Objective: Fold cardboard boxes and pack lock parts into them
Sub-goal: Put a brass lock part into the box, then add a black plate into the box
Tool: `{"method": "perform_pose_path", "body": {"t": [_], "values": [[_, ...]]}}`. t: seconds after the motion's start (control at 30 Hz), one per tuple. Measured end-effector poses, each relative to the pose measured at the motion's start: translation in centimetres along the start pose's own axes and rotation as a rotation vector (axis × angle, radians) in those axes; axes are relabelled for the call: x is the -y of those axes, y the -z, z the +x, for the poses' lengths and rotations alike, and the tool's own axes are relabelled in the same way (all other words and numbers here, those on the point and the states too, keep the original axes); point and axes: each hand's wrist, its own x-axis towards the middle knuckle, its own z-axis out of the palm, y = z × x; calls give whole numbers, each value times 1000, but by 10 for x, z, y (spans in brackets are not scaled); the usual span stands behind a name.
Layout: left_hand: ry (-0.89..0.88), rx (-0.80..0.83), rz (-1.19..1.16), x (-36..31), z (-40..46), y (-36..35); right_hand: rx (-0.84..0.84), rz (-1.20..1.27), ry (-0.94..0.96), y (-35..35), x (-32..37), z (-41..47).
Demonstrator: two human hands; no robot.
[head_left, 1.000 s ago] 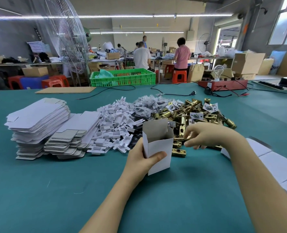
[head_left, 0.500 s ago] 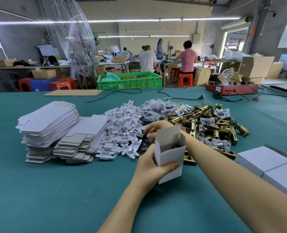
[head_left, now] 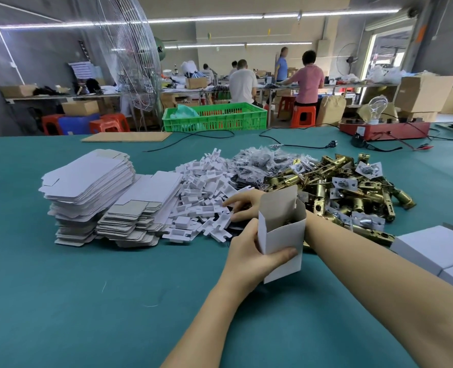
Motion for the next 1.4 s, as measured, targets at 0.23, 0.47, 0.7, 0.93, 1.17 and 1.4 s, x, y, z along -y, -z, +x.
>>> {"method": "perform_pose_path", "body": {"t": [0.23,0.47,0.7,0.93,1.17,1.4], "values": [[7,2,22,-1,0,0,-72,-4,-38,-12,30,-33],[33,4,12,-2,1,1,-479,187,-100,-13,49,-64],[63,7,-3,-4,-3,2,-780,285,-62,33,76,-114],[50,41,55,-8,-8,-1,-762,200,214,36,138,-180],[66,18,16,-7,-7,-1,-574,-462,110,12,162,-174],[69,18,-11,-8,-6,0,-396,-883,63,0,156,-155]]}}
